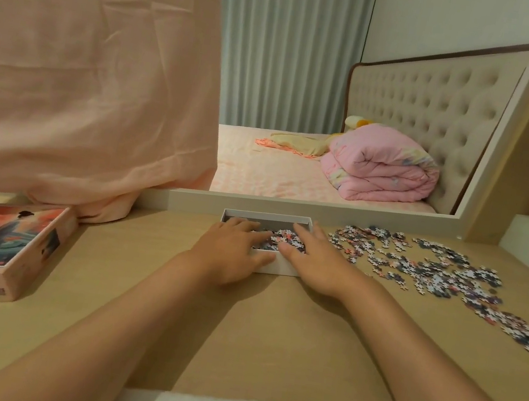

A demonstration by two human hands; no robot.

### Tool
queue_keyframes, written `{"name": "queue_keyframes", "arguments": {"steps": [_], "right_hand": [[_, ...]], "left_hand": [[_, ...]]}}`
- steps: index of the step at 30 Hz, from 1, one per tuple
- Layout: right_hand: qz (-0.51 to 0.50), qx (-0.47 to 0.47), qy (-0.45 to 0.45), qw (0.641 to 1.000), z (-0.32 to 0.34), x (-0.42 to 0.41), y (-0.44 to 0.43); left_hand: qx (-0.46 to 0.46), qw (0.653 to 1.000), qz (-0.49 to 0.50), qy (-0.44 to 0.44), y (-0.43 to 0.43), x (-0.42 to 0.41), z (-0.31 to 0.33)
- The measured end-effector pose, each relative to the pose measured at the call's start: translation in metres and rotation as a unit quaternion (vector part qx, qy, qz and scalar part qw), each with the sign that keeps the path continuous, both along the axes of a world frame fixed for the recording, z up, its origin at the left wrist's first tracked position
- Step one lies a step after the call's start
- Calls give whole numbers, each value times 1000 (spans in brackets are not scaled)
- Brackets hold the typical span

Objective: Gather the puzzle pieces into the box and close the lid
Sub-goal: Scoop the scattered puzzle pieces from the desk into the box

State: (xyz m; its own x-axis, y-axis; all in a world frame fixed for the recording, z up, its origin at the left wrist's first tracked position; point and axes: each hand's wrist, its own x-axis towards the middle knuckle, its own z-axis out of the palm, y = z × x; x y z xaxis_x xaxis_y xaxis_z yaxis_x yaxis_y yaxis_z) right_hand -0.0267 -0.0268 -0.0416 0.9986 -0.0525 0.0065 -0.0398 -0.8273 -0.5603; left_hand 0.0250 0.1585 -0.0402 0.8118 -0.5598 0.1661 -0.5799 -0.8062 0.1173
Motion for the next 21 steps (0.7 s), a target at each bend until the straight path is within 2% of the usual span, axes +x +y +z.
{"name": "queue_keyframes", "arguments": {"steps": [6,10,15,17,21], "right_hand": [[44,-8,-6,999,1,-1,7],[15,4,-31,999,8,-8,-20],[-80,-128,-23,988,4,-15,-82],[-121,-181,1,976,0,-21,-109],[-157,-203,62,964,-16,-32,-146]], "left_hand": [[-2,1000,28,2,11,-4,4],[-61,998,-12,-16,-21,-14,21],[-167,983,-75,13,-92,-21,36],[-152,983,-88,44,-125,-22,29],[3,996,-12,90,-173,-14,-6]]}}
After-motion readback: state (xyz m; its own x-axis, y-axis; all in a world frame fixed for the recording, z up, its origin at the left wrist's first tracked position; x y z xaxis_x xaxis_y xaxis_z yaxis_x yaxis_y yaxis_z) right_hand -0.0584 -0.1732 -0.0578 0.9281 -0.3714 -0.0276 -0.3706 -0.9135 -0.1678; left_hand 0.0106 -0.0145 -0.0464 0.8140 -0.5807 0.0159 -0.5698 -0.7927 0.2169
